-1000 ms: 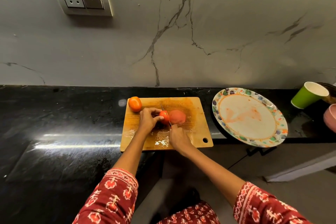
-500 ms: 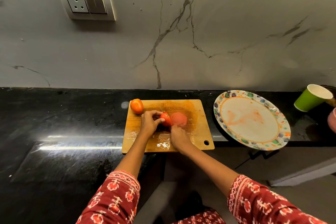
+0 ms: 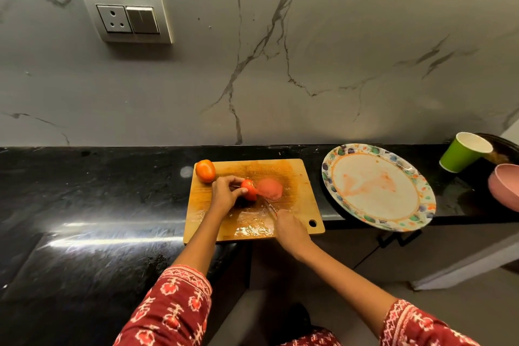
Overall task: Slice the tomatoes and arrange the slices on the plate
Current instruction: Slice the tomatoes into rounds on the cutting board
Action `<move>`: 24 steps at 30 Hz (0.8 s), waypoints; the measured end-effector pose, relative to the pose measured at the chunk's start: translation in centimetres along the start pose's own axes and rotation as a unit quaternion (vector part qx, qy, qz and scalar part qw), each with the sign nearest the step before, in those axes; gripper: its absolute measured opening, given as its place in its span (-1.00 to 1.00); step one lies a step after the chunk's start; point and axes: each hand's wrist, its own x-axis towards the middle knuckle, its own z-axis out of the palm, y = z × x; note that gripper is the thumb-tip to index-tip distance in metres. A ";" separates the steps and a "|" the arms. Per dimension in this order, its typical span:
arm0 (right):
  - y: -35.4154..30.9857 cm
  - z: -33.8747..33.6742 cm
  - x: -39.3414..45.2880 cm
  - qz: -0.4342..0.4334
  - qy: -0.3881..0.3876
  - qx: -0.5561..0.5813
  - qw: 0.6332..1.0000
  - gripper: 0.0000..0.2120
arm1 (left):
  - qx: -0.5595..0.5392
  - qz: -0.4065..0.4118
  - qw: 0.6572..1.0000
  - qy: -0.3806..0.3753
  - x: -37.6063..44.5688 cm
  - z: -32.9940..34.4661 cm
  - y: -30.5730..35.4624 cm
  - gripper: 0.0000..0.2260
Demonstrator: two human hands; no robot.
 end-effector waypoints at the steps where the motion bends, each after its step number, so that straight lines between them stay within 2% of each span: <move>1: -0.1 -0.3 0.2 0.013 0.006 0.037 0.999 -0.79 | 0.001 0.002 1.000 -0.003 0.0 0.0 0.0 -0.74; 6: 0.1 -1.8 1.0 0.016 0.032 0.102 0.994 -0.73 | 0.002 -0.004 1.000 -0.004 0.0 0.0 0.1 -0.74; 17: 1.3 -5.0 1.9 0.065 0.068 0.093 0.991 -0.70 | -0.005 -0.004 1.000 -0.002 -0.1 0.1 -0.1 -0.73; 24: -1.3 -4.5 1.1 -0.036 0.000 0.131 0.991 -0.74 | -0.020 -0.010 1.000 -0.001 -0.5 0.4 -0.2 -0.72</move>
